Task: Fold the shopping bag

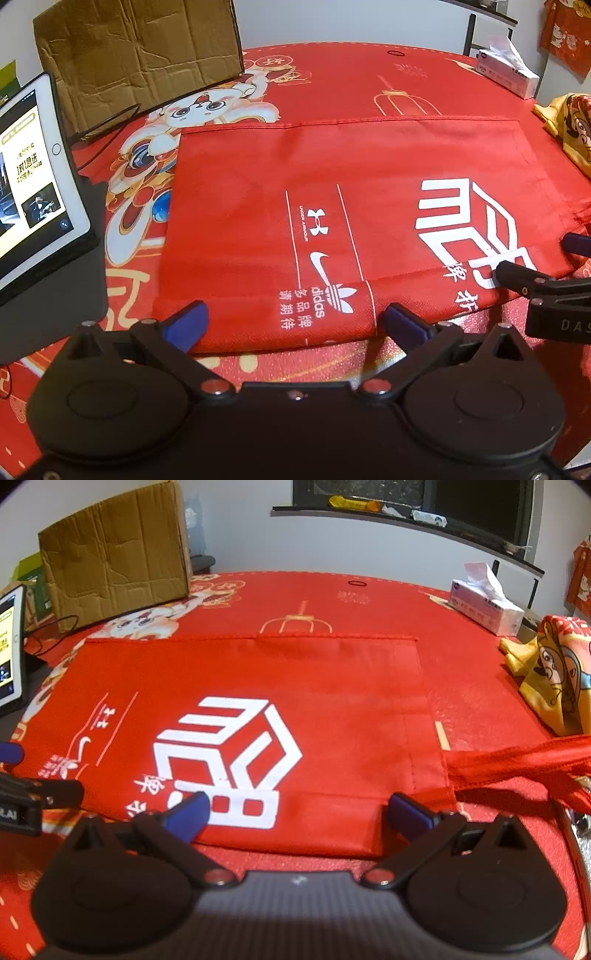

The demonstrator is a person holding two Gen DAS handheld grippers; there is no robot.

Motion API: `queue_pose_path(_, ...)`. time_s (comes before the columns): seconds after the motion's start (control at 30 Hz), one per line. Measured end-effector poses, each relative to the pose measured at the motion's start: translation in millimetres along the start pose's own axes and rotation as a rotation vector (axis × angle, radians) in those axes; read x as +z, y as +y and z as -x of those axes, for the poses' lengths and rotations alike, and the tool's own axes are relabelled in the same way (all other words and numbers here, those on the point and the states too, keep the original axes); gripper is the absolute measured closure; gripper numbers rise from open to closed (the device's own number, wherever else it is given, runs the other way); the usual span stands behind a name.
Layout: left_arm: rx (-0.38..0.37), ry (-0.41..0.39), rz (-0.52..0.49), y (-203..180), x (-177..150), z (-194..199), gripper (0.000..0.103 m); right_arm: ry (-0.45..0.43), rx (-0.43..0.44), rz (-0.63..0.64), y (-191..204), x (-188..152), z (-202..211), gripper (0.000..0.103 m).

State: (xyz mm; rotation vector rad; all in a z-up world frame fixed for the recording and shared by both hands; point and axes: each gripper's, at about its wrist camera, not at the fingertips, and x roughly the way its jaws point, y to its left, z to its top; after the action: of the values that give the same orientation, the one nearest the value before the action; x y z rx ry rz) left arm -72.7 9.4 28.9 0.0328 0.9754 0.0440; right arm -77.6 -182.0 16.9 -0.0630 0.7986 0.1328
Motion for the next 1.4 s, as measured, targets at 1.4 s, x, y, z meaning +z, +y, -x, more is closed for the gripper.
queue_pose_path(1.4,0.033,0.057,0.014,1.6,15.6,-12.8,0.000,-0.050,0.064,0.351,-9.4,12.2,18.8,0.001)
